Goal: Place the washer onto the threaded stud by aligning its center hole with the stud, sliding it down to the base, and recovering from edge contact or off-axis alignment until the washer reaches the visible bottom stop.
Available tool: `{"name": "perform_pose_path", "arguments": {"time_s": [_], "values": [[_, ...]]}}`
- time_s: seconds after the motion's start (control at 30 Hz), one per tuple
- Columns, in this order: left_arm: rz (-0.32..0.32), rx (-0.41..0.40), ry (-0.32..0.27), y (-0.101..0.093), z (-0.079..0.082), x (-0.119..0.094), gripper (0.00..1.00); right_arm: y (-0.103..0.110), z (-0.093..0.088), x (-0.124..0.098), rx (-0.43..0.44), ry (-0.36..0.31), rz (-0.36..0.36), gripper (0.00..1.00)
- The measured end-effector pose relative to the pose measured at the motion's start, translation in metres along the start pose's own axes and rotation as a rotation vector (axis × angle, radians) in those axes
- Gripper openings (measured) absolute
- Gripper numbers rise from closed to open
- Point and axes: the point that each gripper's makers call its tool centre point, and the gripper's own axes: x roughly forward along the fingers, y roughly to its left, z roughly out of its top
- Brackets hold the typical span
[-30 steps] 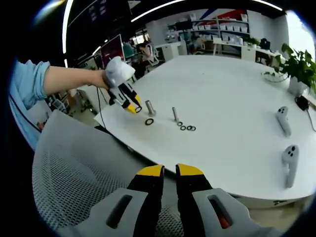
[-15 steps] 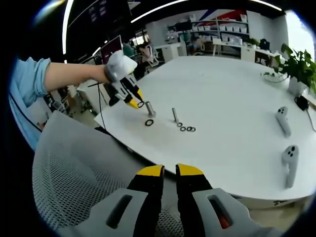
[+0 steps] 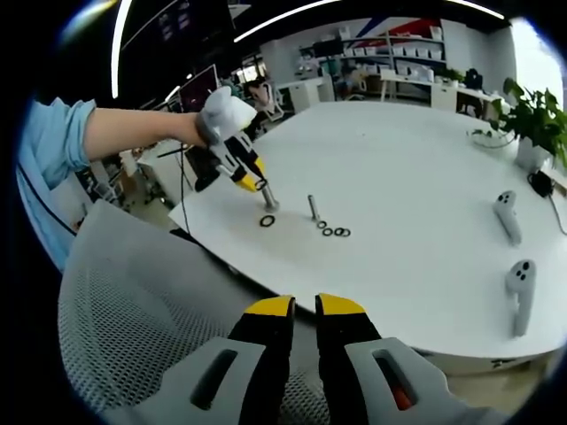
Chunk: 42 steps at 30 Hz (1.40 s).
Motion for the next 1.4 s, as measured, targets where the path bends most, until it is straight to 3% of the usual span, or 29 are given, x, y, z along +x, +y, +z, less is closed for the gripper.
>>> {"name": "perform_pose_path", "arguments": {"time_s": [0.63,1.4], "values": [[-0.021,0.036,0.059,0.003,-0.005,0.022,0.19,0.0,0.0,0.0,0.003,0.001,-0.002,0.12],[-0.049,0.008,0.085,-0.002,-0.011,0.049,0.2,0.0,-0.001,0.0,-0.001,0.006,0.001,0.12]]}}
